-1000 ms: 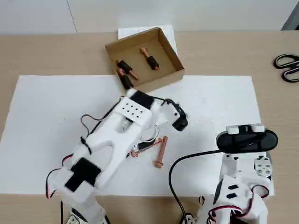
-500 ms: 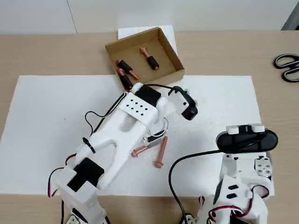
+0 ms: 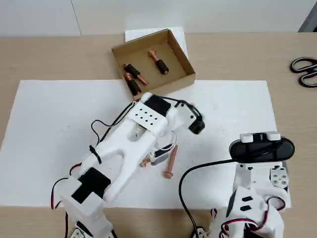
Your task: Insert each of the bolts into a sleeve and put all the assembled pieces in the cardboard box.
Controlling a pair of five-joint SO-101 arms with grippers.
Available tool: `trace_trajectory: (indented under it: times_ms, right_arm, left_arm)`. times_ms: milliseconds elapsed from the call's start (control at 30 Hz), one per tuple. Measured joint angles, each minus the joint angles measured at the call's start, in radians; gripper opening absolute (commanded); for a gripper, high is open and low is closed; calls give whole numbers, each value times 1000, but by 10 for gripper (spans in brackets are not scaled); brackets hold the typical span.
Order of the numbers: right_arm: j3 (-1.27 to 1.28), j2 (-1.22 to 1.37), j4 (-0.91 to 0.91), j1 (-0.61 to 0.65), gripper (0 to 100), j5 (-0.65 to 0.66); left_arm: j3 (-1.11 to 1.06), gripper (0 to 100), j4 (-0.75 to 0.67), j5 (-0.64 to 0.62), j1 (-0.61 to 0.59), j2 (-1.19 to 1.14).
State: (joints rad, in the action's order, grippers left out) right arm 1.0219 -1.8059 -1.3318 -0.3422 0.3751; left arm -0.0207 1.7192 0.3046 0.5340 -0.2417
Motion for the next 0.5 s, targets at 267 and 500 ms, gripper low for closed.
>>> trace_trajectory:
  times_ms: [267, 500]
  right_arm:
    - [0, 0, 0, 0, 5, 0]
    - [0, 0, 0, -6, 5, 0]
  left_arm:
    - [-5, 105, -40, 0, 0, -31]
    - [0, 105, -78, 0, -3, -190]
